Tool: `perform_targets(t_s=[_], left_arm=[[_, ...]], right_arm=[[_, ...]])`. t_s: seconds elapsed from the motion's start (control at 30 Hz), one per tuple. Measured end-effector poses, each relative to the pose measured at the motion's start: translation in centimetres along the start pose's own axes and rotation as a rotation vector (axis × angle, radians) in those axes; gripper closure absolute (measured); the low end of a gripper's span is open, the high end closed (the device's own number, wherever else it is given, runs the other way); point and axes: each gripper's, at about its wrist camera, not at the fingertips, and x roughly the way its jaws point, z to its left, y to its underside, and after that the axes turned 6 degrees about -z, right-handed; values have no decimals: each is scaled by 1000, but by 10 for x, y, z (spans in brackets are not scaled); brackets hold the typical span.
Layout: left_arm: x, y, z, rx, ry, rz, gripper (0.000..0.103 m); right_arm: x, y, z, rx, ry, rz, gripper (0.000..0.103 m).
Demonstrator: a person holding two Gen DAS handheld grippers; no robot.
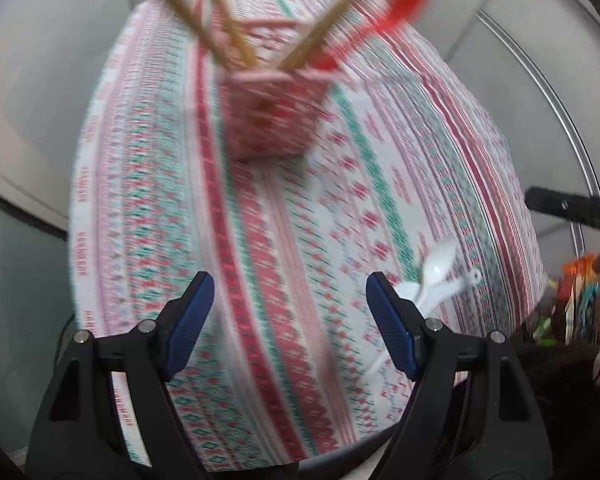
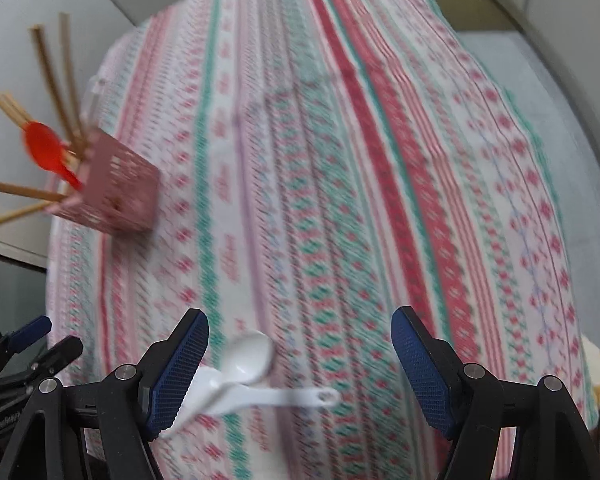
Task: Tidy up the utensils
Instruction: 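Move both tools down toward the white spoon and white rice paddle, then close the left tool on the white spoon while the right tool grasps the white rice paddle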
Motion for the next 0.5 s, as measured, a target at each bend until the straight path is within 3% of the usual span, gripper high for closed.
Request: perform_targets(t_s=[0.23,0.4,0.5], left_arm=[[24,6,-57,166,65,47,25],[38,1,-78,203,116,67,25],[45,-4,-85,208,178,80,35]], right_arm=[[1,5,-19,-6,28,31,21],[-2,6,-24,-14,28,31,20],[-1,6,-26,-16,30,34,19]])
